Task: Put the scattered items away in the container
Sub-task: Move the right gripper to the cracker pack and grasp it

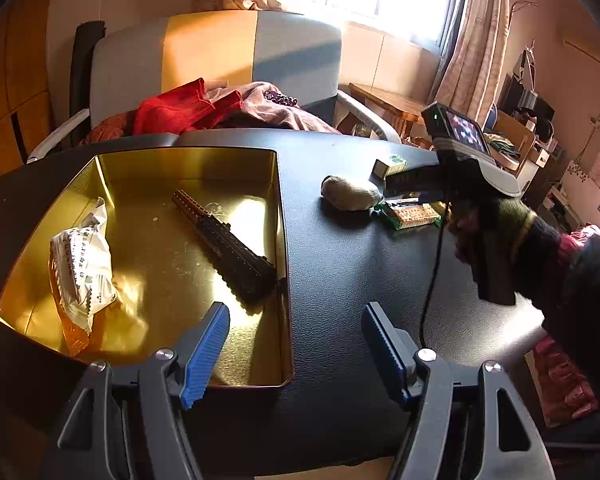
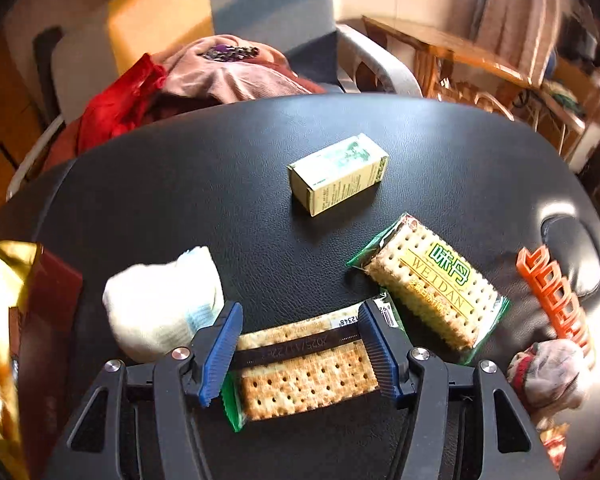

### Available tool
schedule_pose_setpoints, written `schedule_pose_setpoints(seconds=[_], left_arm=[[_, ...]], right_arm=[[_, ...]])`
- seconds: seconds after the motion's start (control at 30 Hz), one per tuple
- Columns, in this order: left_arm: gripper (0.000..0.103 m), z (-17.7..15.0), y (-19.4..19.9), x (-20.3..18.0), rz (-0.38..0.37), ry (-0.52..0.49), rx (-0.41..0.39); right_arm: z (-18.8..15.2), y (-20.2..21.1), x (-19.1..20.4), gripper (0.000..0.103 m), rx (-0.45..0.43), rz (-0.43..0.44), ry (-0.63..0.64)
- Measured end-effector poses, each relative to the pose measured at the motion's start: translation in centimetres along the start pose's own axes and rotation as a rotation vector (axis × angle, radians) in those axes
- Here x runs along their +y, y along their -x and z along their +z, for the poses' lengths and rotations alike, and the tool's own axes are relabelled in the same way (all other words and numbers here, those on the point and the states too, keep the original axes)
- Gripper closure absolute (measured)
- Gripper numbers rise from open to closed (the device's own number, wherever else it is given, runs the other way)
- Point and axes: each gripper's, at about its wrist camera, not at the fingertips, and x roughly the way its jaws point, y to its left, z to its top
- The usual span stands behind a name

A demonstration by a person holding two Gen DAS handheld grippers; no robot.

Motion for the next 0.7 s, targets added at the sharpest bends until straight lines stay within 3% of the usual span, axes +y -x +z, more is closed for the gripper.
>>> schedule_pose_setpoints(seconds=[0.17, 0.4, 0.53, 0.7], left_arm=[[0.033, -0.2, -0.4, -0.5, -0.02, -0.008, 0.017], [0.033, -0.2, -0.1, -1.1, -0.043, -0.026, 0.01], [0.033, -0.3, -0.4, -1.3, -0.044, -0.03, 0.019], [0.033, -0.1, -0.3, -1.2, -0.052, -0.038, 0.008]], right_arm=[[-3.6, 1.3, -0.1, 0.029, 0.007, 0.02, 0.049], [-9.5, 4.2, -1.2, 0.029, -0.005, 0.108, 0.062], [-8.4, 5.3, -1.8, 0.029, -0.062, 0.121, 0.057], [-2.9, 4.1, -0.7, 0.028, -0.104, 0.17, 0.117]])
